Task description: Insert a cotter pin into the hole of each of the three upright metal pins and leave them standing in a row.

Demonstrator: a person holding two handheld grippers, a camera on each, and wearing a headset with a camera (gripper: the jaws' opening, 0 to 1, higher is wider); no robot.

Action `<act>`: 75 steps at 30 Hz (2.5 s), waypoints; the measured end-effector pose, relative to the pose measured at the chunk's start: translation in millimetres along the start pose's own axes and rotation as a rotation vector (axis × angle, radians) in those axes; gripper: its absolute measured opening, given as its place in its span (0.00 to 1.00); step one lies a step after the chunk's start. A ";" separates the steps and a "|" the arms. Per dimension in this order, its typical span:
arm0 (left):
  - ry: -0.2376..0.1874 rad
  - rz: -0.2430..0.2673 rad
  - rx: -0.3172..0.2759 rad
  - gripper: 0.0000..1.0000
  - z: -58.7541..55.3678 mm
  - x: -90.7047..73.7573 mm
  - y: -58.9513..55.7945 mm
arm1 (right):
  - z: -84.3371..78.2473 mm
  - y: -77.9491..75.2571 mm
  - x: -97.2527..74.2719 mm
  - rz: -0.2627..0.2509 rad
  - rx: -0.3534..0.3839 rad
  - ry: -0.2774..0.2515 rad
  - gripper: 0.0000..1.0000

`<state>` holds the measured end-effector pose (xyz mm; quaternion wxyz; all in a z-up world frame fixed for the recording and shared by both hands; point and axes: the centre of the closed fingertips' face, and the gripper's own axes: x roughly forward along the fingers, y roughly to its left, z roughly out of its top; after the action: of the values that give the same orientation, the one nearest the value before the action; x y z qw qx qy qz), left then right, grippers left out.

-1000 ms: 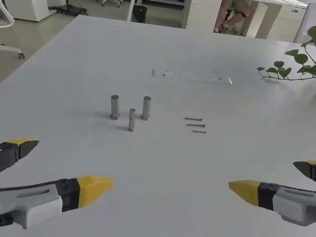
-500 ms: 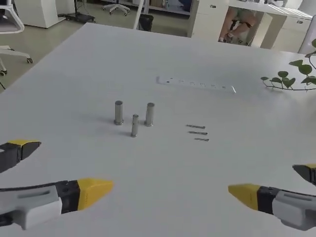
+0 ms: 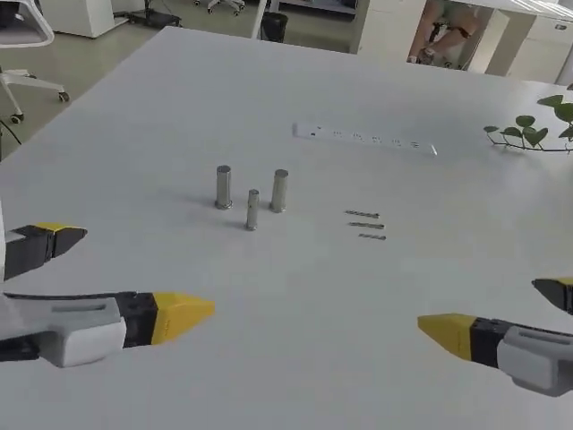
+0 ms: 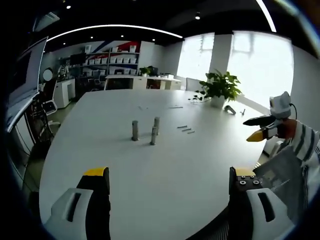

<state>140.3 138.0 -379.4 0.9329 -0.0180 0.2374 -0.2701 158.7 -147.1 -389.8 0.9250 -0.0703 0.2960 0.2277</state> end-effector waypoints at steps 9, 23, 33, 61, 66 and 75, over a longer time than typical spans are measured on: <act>-0.014 -0.053 0.086 0.98 13.8 13.3 -3.9 | -9.7 -5.9 -8.5 -0.020 -0.006 0.003 0.87; -0.033 -0.093 0.163 0.81 45.8 45.5 15.5 | -26.3 -10.2 3.0 -0.021 0.050 0.089 0.84; -0.066 -0.136 0.233 0.61 71.6 79.3 18.4 | -22.5 -19.6 10.4 -0.027 0.074 0.088 0.83; -0.001 -0.210 0.214 0.29 68.7 166.5 20.0 | -27.0 -22.2 20.9 -0.007 0.055 0.114 0.84; 0.028 -0.196 0.202 0.27 60.4 174.9 25.2 | -27.2 -23.7 20.4 -0.010 0.053 0.114 0.84; 0.078 -0.160 0.177 0.23 47.6 195.2 35.7 | -27.3 -24.2 21.1 -0.009 0.062 0.116 0.84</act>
<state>324.3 63.9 -427.6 0.8963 0.0559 0.2468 -0.3641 171.1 -167.8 -424.4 0.9090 -0.0558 0.3556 0.2100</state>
